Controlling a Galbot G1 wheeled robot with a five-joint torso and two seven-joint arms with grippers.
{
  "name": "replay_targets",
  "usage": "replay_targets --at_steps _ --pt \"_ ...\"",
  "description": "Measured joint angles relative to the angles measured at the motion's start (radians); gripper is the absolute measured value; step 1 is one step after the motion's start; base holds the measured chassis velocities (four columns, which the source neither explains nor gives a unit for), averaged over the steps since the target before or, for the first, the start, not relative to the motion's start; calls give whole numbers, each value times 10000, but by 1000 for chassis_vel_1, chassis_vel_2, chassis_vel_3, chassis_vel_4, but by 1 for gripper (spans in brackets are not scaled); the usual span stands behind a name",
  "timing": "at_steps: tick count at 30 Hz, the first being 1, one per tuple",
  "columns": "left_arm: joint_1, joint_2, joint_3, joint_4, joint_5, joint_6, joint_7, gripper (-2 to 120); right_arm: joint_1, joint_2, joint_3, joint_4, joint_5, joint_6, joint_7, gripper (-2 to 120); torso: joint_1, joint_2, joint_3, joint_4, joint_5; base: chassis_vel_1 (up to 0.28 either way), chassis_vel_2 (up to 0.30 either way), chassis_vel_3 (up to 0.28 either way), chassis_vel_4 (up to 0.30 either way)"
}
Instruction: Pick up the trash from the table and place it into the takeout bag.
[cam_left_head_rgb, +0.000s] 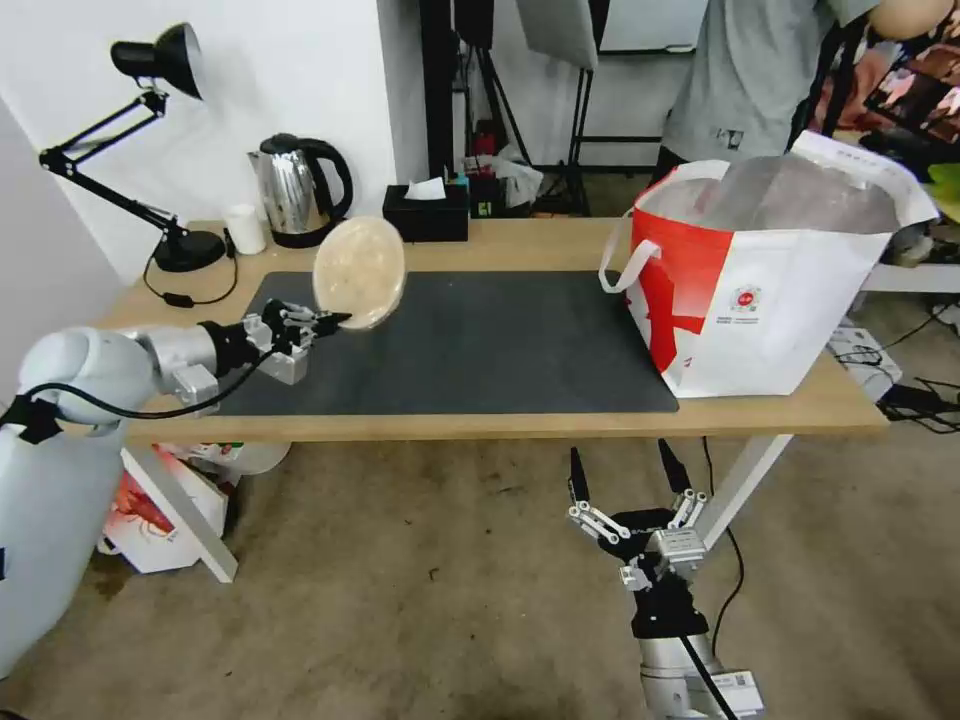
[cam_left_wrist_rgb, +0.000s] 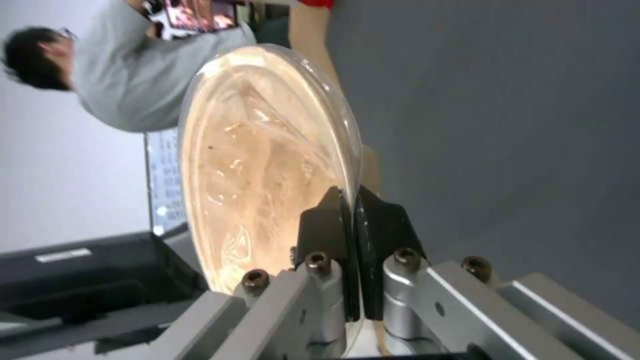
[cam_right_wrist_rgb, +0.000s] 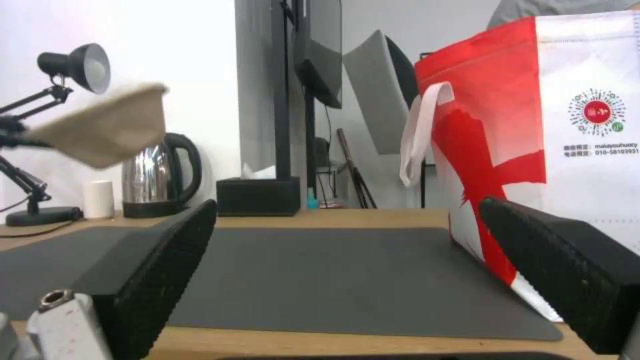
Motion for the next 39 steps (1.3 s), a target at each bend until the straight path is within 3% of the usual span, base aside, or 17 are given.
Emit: replay_targets --at_steps 11,19,24,32,39 --pt "-1247 934 861 -313 -994 374 -57 0 0 0 0 0 0 0 0 100 -2 0 0 1 0 0 0 0 0" --pt "-1949 1105 1569 -217 -1327 408 -59 0 -1 0 0 0 0 0 0 100 -2 0 0 -1 1 0 0 0 0" --pt "-2273 1123 1950 -166 -1518 416 -59 0 0 0 0 0 0 0 0 100 -2 0 0 -1 2 0 0 0 0" --pt "-3959 682 3707 -24 -1968 422 -330 0 0 0 0 0 0 0 0 100 -1 0 0 0 2 0 0 0 0" --pt "-5084 309 4551 83 -2009 447 -609 0 -1 0 0 0 0 0 0 100 -1 0 0 0 3 0 0 0 0"
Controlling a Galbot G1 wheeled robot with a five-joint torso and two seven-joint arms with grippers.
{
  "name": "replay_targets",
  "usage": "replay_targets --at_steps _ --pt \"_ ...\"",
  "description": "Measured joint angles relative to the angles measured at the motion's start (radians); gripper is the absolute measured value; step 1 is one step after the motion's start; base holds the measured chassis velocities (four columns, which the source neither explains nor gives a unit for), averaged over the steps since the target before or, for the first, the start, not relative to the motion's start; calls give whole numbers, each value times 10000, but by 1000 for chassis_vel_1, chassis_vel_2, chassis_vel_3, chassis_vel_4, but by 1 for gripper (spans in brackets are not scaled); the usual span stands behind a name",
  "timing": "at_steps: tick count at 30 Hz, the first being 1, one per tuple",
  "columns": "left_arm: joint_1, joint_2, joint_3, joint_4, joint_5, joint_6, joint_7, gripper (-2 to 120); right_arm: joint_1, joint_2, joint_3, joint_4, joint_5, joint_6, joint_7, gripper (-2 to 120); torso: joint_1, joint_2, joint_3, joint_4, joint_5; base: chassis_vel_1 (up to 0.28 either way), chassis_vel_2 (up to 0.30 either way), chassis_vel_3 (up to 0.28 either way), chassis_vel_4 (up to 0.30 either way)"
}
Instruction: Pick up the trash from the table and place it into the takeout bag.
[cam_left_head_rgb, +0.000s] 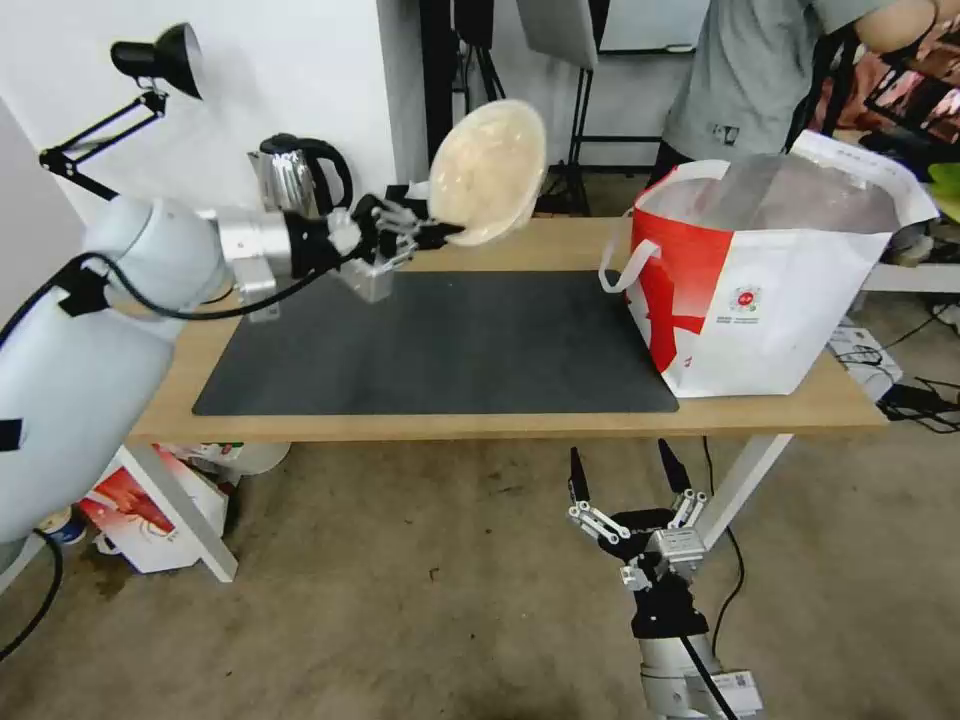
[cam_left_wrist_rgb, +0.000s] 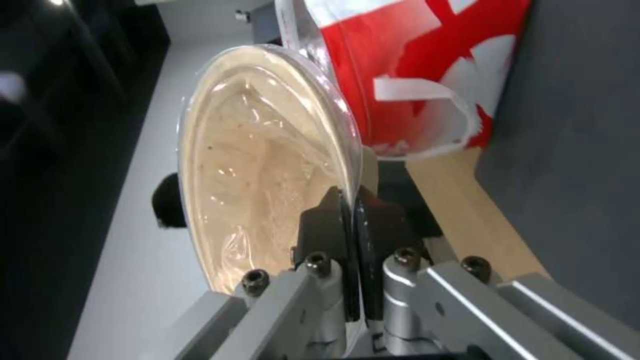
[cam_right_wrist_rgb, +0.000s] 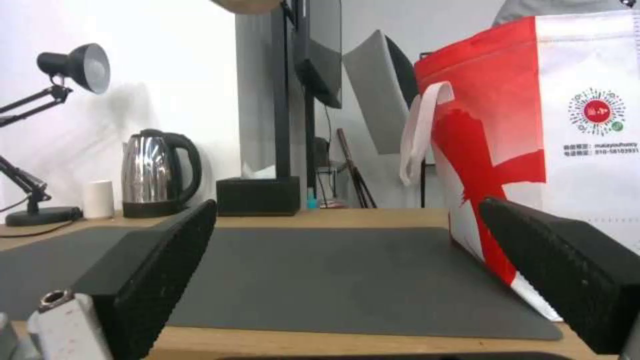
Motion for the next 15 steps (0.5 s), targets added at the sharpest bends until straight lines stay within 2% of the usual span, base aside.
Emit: replay_targets --at_steps 2,4,10,15 --pt "-249 -273 251 108 98 -1 -68 0 0 0 0 0 0 0 0 100 1 0 0 0 -1 0 0 0 0" --pt "-266 -317 272 122 124 -1 -79 0 0 0 0 0 0 0 1 100 1 -1 0 0 -1 0 0 0 0" --pt "-266 -1240 387 345 989 -36 -415 0 0 0 0 0 0 0 1 100 2 -1 1 0 -2 0 0 0 0" --pt "-321 -1678 491 534 1132 -55 -496 0 1 0 0 0 0 0 0 100 2 -1 0 -1 -2 0 0 0 0"
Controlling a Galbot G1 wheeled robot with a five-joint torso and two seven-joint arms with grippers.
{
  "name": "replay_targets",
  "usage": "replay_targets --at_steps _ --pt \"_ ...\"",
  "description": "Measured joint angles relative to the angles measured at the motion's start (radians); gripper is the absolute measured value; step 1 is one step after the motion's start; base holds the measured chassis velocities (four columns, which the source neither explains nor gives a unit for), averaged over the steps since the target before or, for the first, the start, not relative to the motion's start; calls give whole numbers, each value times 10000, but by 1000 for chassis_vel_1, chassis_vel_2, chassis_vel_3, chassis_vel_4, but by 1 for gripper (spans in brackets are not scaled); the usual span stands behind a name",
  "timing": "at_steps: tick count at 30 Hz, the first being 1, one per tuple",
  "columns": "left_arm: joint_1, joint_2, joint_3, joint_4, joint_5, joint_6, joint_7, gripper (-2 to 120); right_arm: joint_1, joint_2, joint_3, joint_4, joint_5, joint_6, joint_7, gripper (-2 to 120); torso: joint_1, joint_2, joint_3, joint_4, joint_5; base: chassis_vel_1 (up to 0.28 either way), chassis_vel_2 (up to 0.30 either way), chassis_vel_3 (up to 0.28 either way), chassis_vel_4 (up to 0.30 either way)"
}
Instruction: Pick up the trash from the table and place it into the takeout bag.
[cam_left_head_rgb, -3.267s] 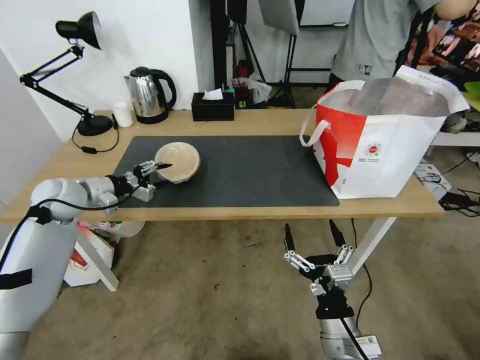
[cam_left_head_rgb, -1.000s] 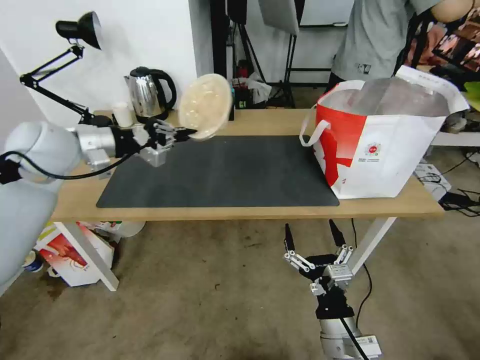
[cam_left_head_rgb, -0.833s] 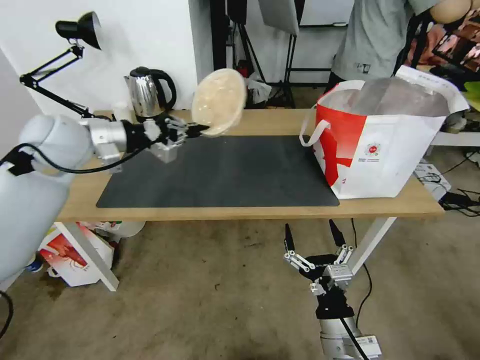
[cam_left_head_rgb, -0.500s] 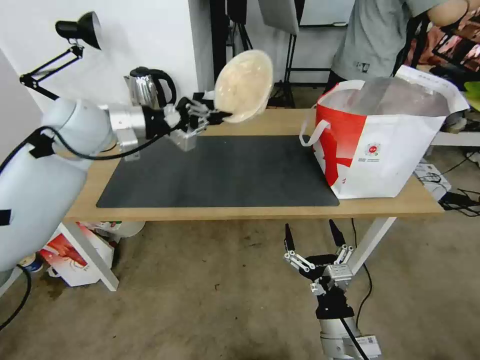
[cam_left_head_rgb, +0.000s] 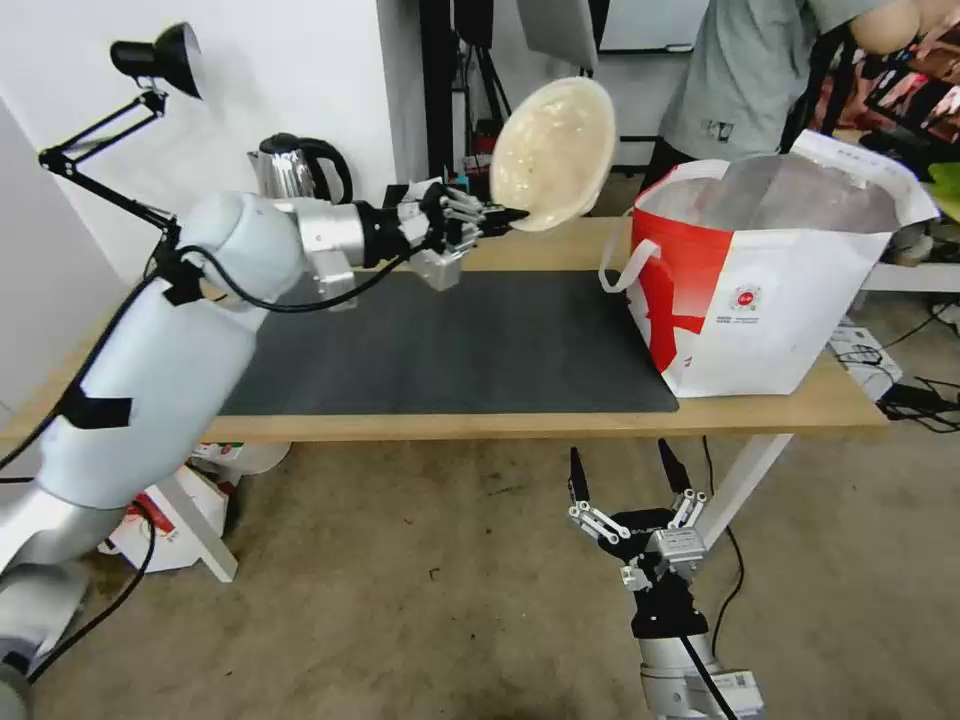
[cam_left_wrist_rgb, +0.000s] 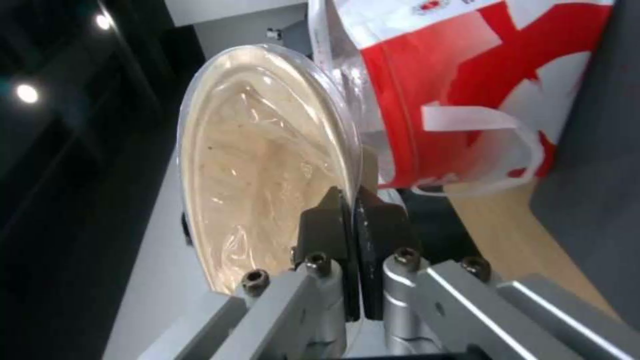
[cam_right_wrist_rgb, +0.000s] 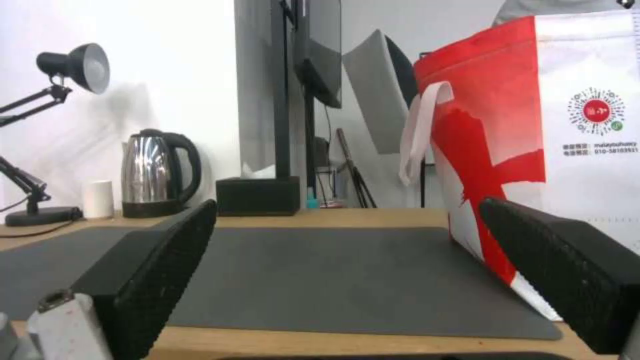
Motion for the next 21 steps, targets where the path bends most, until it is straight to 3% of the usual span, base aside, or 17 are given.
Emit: replay_targets --at_steps 8,14,21 --pt "-296 -515 104 86 382 28 -129 0 0 0 0 0 0 0 0 100 0 1 -1 1 2 0 0 0 0" --pt "-479 -1574 137 207 2263 2 -790 0 0 0 0 0 0 0 0 100 0 0 -1 -1 1 0 0 0 0" --pt "-741 -1868 158 682 2526 -183 -921 0 -1 0 0 0 0 0 0 100 0 1 -1 2 1 0 0 0 0"
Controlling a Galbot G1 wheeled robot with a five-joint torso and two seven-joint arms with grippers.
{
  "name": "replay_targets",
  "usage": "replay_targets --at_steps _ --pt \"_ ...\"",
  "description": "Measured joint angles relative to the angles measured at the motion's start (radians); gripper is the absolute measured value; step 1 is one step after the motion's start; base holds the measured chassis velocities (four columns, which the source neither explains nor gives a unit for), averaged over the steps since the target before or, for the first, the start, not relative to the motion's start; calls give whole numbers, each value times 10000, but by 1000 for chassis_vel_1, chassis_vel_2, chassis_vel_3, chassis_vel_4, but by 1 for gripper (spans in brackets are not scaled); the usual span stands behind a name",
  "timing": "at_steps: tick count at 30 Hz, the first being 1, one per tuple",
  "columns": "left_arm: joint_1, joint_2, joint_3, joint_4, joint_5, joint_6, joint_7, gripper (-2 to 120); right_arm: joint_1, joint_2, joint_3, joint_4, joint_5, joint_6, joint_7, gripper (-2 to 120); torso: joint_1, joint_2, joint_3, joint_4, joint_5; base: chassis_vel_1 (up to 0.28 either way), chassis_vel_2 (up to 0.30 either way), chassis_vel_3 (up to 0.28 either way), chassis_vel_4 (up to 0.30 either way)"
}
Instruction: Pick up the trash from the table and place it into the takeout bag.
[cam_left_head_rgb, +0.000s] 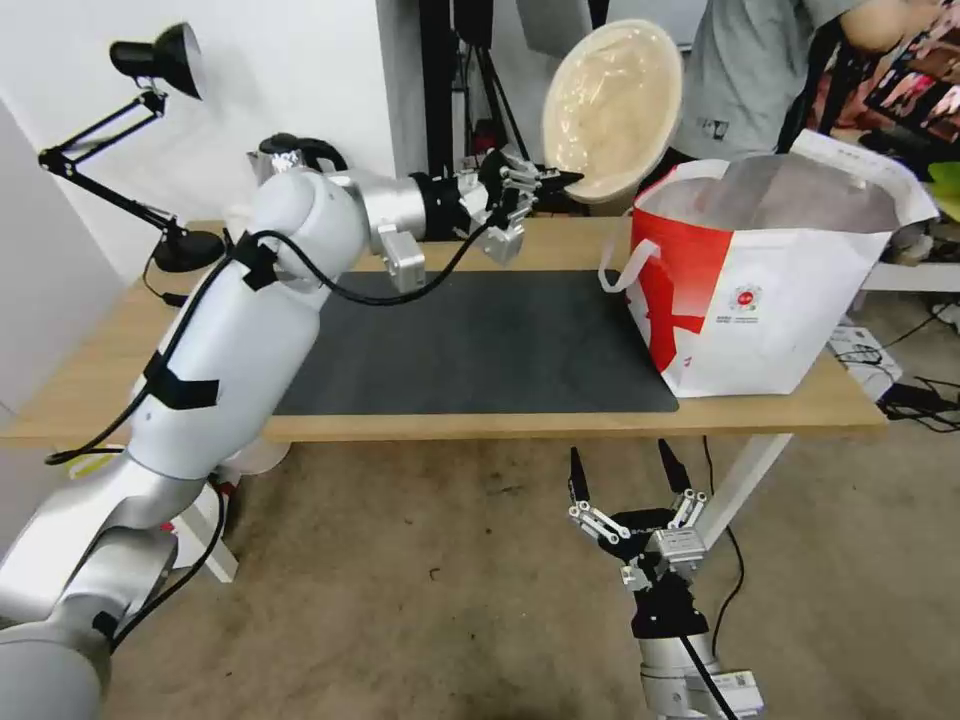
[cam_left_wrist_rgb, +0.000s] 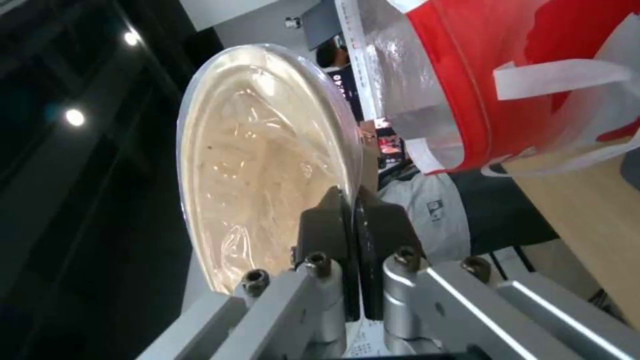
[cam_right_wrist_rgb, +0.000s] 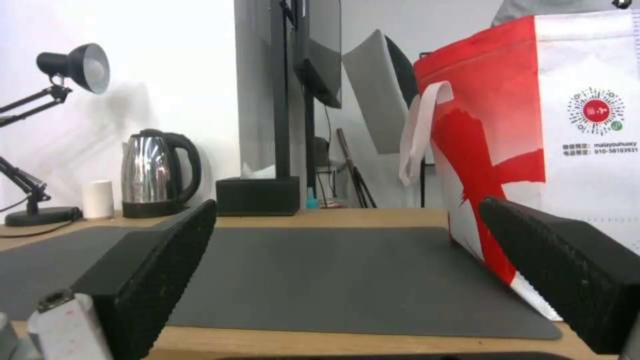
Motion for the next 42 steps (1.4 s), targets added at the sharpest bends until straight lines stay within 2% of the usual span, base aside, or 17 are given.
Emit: replay_targets --at_steps 5,16,19,20,24,35,42 --pt "-22 -165 66 87 544 -94 -506 0 0 0 0 0 0 0 0 100 0 4 0 0 -2 0 0 0 0" --pt "-138 -718 500 625 651 -369 -536 0 0 0 0 0 0 0 -1 100 -2 4 0 0 0 0 0 0 0" --pt "-232 -1090 526 1318 413 -488 -536 0 0 0 0 0 0 0 0 100 0 1 1 -1 -2 0 0 0 0" --pt "-232 -1090 526 1318 413 -488 -536 0 0 0 0 0 0 0 0 100 0 1 1 -1 -2 0 0 0 0" --pt "-506 -1402 518 2372 -47 -631 -466 0 0 0 0 0 0 0 0 100 0 1 1 -2 0 0 0 0 0" --pt "-836 -1602 561 3528 -1040 -629 -161 0 1 0 0 0 1 0 0 100 0 0 1 0 -1 0 0 0 0" --pt "-1117 -1759 717 4061 -1152 -645 -109 0 1 0 0 0 0 0 0 100 -1 0 1 0 -2 0 0 0 0"
